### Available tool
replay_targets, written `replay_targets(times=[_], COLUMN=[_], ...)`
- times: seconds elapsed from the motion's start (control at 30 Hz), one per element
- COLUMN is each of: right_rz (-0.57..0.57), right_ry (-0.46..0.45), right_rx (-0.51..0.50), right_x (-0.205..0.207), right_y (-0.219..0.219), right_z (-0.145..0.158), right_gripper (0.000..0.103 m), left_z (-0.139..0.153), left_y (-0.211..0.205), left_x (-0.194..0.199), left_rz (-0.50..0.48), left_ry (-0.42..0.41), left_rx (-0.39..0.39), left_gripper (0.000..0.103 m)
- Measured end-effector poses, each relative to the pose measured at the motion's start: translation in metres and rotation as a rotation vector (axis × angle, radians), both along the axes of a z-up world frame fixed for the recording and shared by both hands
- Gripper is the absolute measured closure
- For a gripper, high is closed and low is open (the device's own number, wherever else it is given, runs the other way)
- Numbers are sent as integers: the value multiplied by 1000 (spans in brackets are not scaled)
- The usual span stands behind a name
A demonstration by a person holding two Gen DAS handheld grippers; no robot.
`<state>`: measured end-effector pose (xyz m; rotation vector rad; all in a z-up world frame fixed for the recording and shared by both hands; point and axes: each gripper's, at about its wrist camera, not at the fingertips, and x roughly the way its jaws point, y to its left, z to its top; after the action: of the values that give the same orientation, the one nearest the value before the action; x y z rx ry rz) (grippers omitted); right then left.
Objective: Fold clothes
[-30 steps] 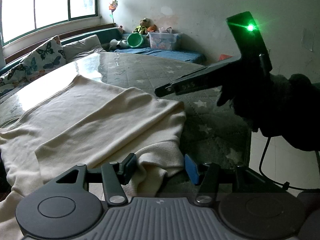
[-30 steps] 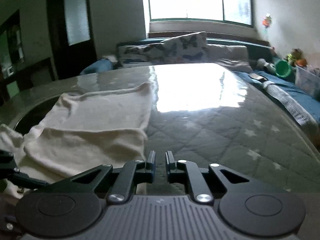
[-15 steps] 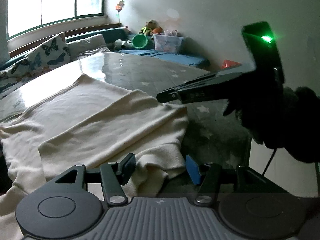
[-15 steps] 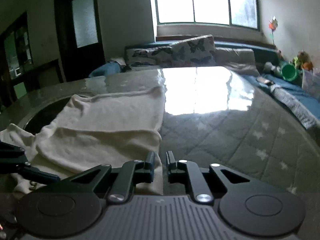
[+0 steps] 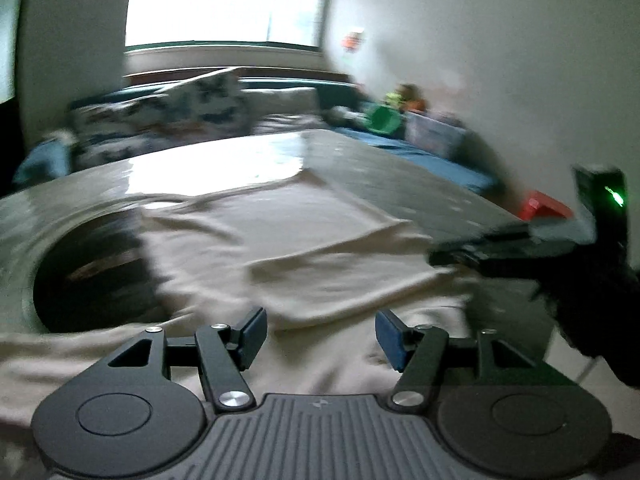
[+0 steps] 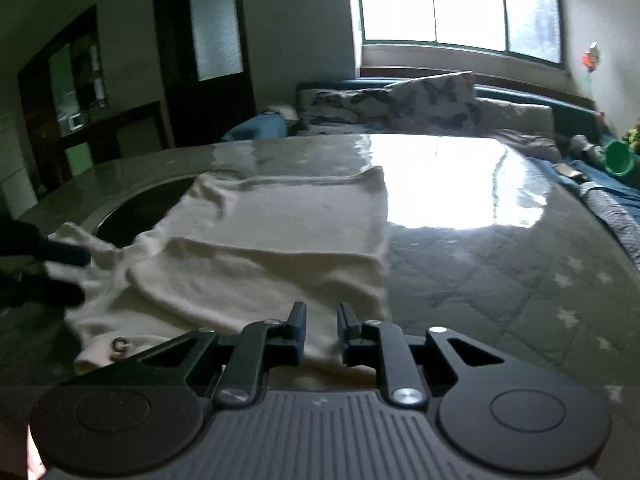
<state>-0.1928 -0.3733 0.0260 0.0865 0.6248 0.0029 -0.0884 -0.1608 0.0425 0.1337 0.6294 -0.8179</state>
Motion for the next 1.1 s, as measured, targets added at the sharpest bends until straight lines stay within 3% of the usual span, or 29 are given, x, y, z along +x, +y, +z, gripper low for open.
replay_targets(times=[0.3,0.63,0.77,1.03,1.1], right_rz=[135,333,361,332,322], right_ry=[-5,41,55,51,51], right_rx=[-23,-16,-27,7,21], right_x=[22,59,57,48,46], right_y=[34,92,103,96,93], right_z=[9,3,-3,3,4], right_gripper=[83,82,71,70,70], left_z=[-6,-15,-20,-26,-26], left_y=[77,148,163,178,179], left_x=[23,38,45,59,61], left_rz=[341,654,721,792,799], left_ry=[32,55,75,114,123], left_rx=[6,-4,-6,-38,-45], left_gripper=[40,40,40,41,47])
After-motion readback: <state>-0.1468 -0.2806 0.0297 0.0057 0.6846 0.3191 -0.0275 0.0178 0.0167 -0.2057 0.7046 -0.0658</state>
